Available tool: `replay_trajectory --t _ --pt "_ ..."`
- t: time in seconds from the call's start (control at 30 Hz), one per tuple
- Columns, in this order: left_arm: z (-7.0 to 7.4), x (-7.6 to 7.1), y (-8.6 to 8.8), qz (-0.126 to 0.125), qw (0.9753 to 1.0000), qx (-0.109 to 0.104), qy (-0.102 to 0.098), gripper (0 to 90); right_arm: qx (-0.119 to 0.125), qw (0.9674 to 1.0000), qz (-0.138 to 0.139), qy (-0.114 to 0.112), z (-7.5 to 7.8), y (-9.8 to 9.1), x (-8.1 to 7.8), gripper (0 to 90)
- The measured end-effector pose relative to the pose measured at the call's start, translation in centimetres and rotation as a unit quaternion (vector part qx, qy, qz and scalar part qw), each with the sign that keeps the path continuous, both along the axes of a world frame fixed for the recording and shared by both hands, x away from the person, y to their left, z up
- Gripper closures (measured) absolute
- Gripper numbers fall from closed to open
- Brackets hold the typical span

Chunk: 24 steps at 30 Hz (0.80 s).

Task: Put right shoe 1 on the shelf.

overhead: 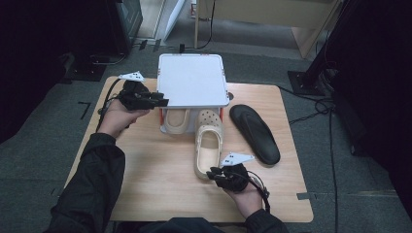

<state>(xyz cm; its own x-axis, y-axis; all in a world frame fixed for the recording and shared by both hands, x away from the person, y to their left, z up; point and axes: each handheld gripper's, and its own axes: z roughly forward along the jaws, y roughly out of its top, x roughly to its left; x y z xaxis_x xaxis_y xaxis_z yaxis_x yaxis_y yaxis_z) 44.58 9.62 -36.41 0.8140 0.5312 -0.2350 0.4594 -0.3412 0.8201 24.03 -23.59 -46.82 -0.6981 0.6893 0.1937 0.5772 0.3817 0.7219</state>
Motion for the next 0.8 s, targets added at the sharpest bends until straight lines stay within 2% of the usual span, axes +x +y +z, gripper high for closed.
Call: replay_trajectory --t 0.23,0.33,0.4,0.53,0.67,0.8 --pt "0.0 0.0 0.0 0.0 1.0 0.0 -0.001 58.1 -0.014 0.9994 0.021 0.024 -1.6 1.2 -0.9 74.2" --pt "0.0 0.0 0.0 -0.001 1.0 -0.001 -0.001 58.2 -0.027 0.9989 0.023 0.029 -2.3 1.5 -1.0 75.2" --pt "0.0 0.0 0.0 -0.001 1.0 -0.001 -0.002 58.4 -0.025 0.9989 0.029 0.029 -2.6 1.5 -1.0 75.5" --pt "-0.1 0.0 0.0 -0.002 1.0 -0.001 -0.003 58.7 -0.062 0.9972 0.031 0.028 -3.3 1.7 -1.0 74.0" --pt "-0.1 0.0 0.0 -0.003 1.0 -0.002 -0.002 58.7 -0.055 0.9973 0.018 0.045 -3.4 1.4 -0.6 77.1" --pt "-0.1 0.0 -0.1 -0.006 1.0 0.0 -0.005 58.7 -0.051 0.9978 0.019 0.038 -3.1 1.5 -0.4 77.4"
